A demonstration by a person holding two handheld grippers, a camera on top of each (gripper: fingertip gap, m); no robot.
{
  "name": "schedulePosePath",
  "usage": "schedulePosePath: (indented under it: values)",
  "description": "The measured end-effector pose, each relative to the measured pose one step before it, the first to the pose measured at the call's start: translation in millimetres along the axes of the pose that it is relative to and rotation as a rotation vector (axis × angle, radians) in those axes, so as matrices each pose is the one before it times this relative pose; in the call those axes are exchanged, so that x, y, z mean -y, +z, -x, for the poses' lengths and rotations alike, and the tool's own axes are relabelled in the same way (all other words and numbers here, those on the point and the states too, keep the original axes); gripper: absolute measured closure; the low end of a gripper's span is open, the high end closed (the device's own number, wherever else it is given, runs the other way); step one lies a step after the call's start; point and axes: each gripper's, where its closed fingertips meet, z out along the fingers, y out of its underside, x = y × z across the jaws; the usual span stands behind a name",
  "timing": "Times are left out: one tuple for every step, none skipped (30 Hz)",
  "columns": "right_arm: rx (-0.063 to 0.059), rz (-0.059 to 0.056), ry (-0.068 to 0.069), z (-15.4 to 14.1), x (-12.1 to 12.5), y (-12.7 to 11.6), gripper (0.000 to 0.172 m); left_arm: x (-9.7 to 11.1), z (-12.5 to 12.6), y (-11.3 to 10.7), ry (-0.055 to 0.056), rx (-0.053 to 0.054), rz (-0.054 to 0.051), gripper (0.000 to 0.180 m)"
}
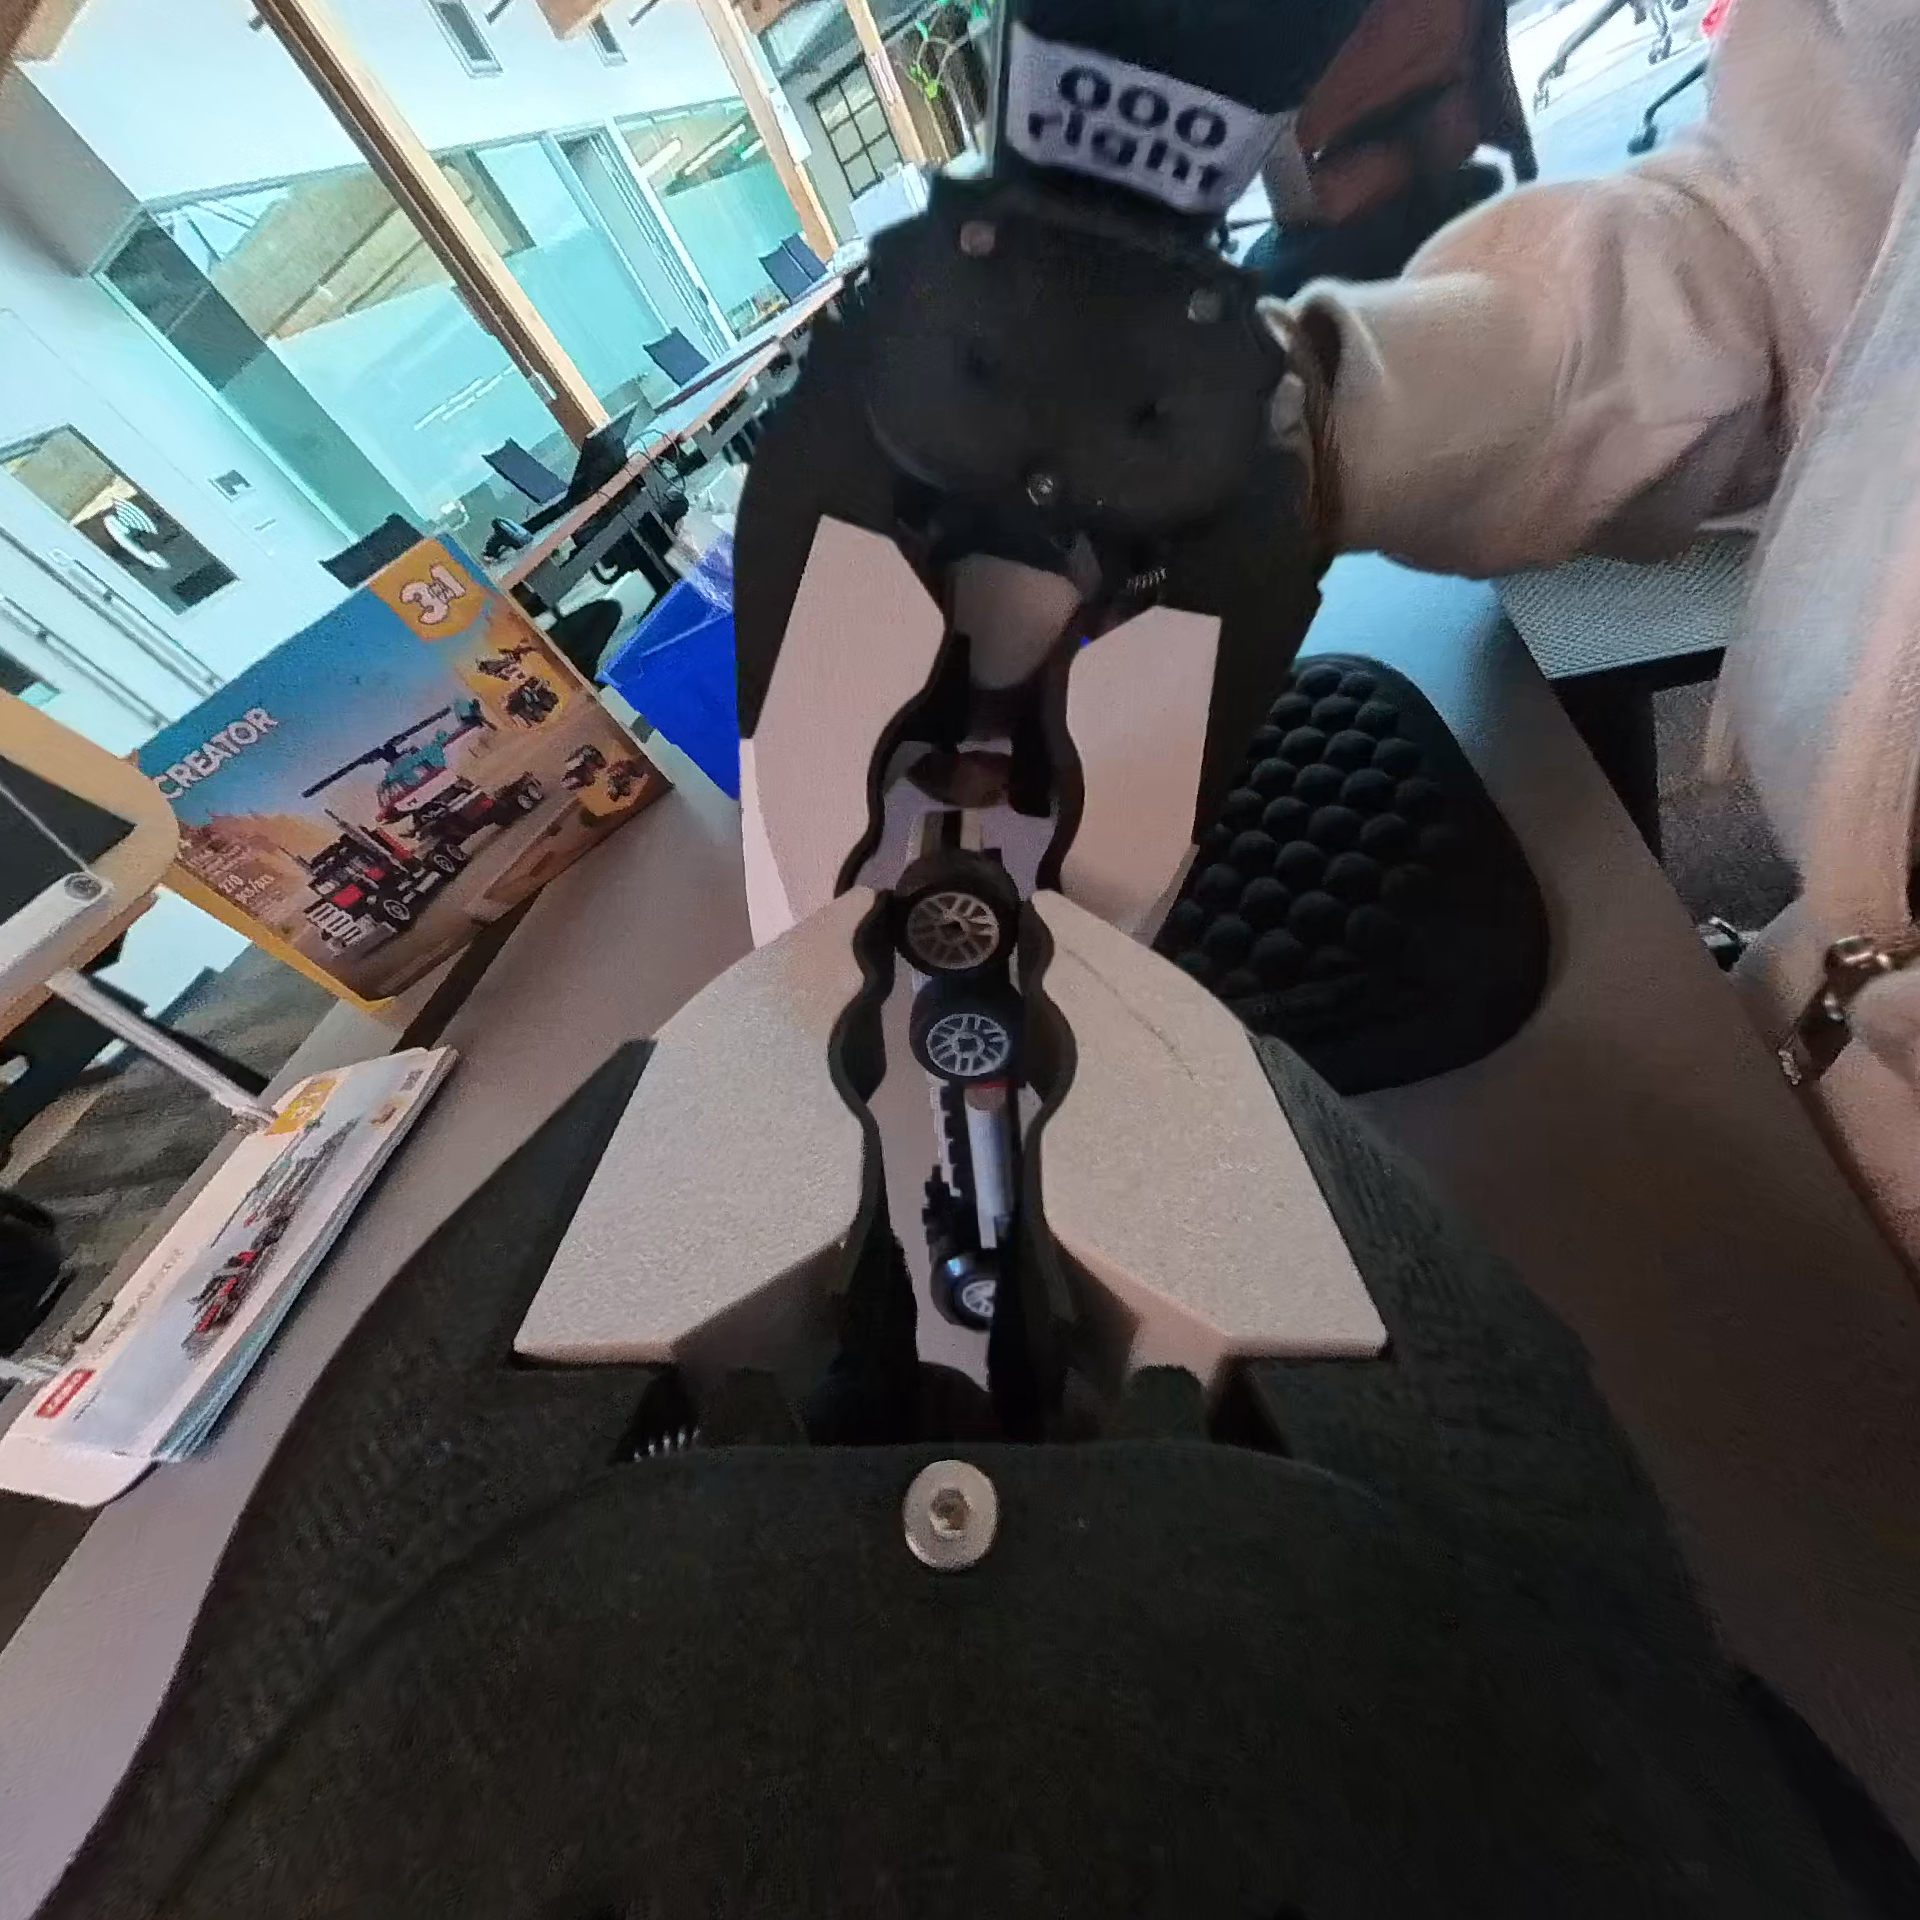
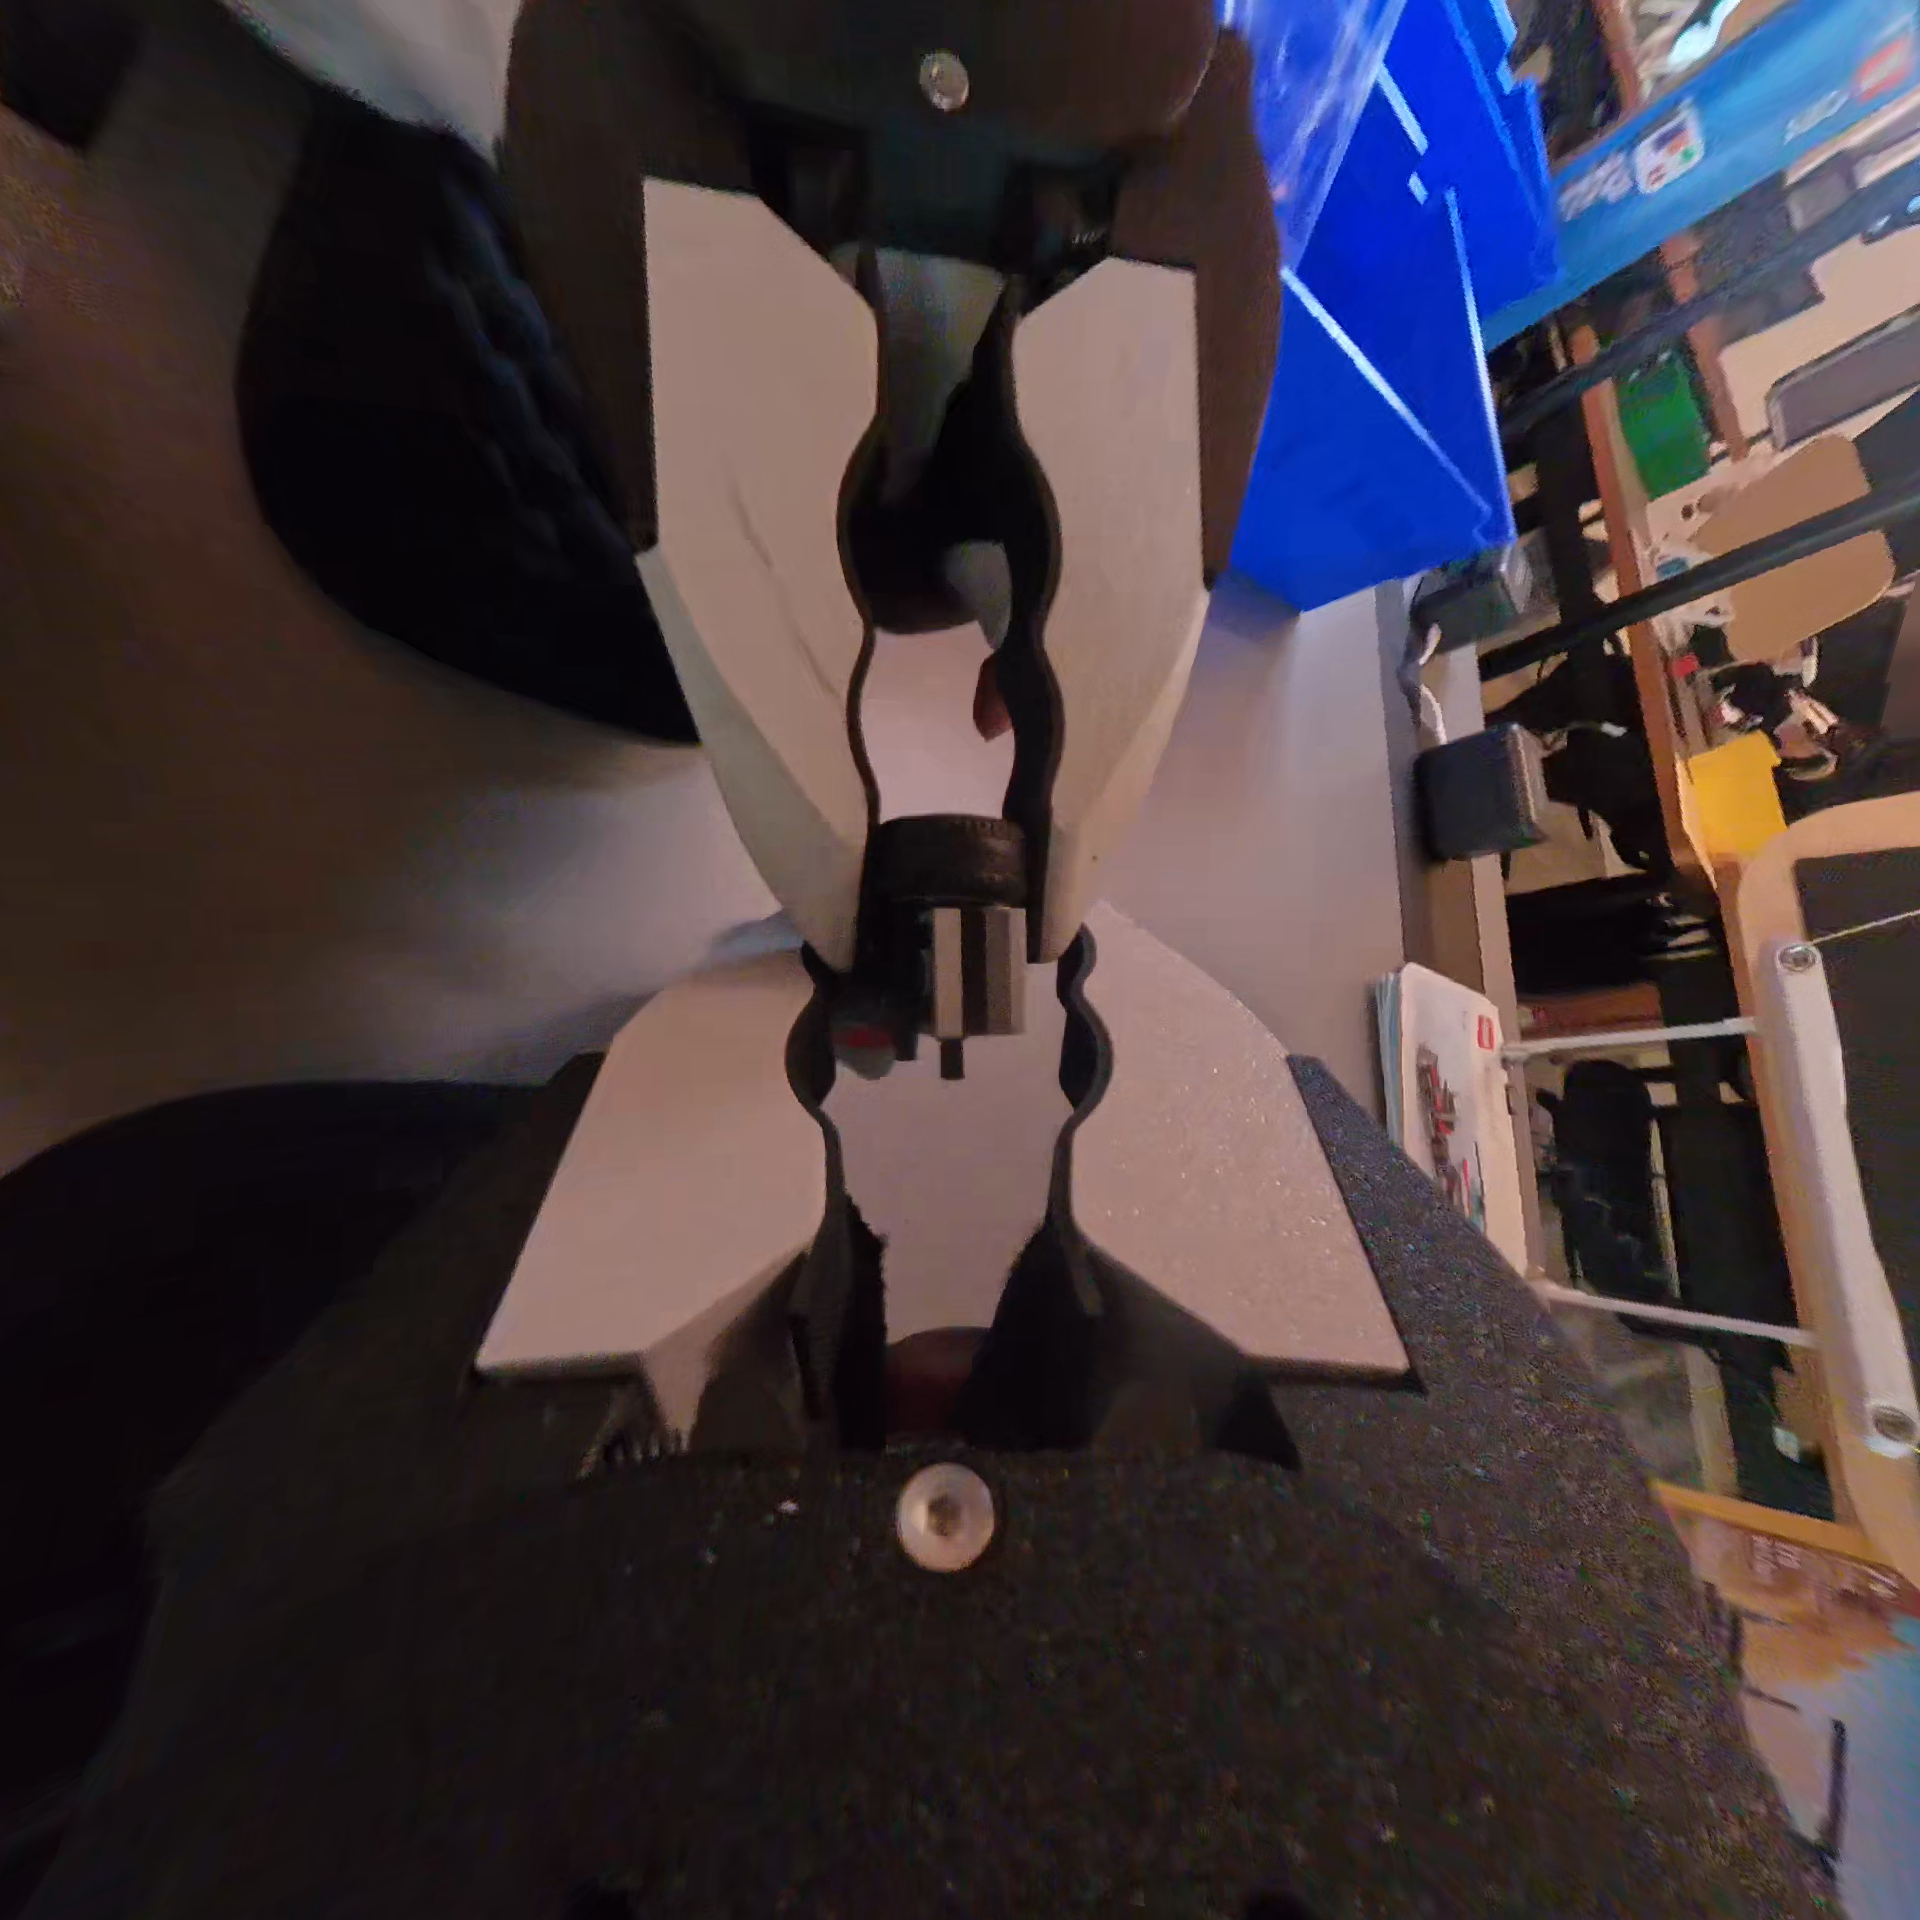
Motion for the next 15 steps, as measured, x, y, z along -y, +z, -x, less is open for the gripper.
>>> schedulePosePath:
  values:
    - [0.0035,0.0513,-0.0174,0.31,-3.02,0.50,0.133,-1.84,-0.34,0.67,0.0123,-0.0007,0.0274,0.158]
    - [-0.0013,0.0354,-0.0120,-0.28,-1.87,0.01,0.133,-1.06,0.27,0.40,0.0186,0.0040,0.0241,0.158]
    - [-0.0059,0.0192,-0.0103,-0.54,-0.78,-0.39,0.134,-0.36,0.19,0.03,0.0165,0.0026,0.0176,0.158]
    - [-0.0117,-0.0013,-0.0043,-1.24,0.67,-1.04,0.136,0.61,0.39,-0.42,0.0109,0.0031,0.0063,0.158]
    - [-0.0044,-0.0135,0.0078,-0.54,1.15,-1.19,0.137,1.42,0.39,-1.02,0.0086,0.0022,-0.0018,0.158]
    - [0.0000,-0.0149,0.0182,-0.21,0.47,-1.26,0.140,1.50,0.32,-1.04,0.0072,0.0016,-0.0042,0.158]
    - [0.0266,-0.0162,0.0159,3.41,-0.07,-0.93,0.151,1.36,-0.37,-1.12,0.0080,-0.0023,-0.0049,0.156]
    - [-0.0244,-0.0039,0.0091,-2.64,-1.78,-0.30,0.152,1.05,-0.48,-1.04,0.0081,-0.0036,-0.0022,0.155]
    - [0.0025,0.0151,-0.0150,1.91,-3.64,0.70,0.152,0.03,0.36,-0.78,0.0118,0.0033,0.0054,0.155]
    - [0.0070,0.0141,-0.0066,2.38,-1.97,1.75,0.152,-0.64,-0.67,-0.28,0.0166,-0.0033,0.0116,0.153]
    - [0.0013,0.0061,-0.0038,2.25,-0.73,1.47,0.152,-0.82,-1.77,0.20,0.0173,-0.0091,0.0129,0.154]
    - [-0.0038,0.0019,-0.0067,1.13,-0.58,1.02,0.152,-0.43,-2.89,0.68,0.0186,-0.0132,0.0110,0.158]
    - [0.0002,0.0014,-0.0088,0.96,-0.81,0.36,0.152,-0.84,-2.62,0.86,0.0173,-0.0101,0.0128,0.161]
    - [0.0043,-0.0029,-0.0075,1.17,-0.53,-0.12,0.152,-0.94,-1.32,0.65,0.0202,-0.0020,0.0125,0.160]
    - [0.0069,-0.0154,-0.0055,0.85,1.07,-0.59,0.152,-0.75,-0.89,0.21,0.0211,-0.0007,0.0094,0.159]
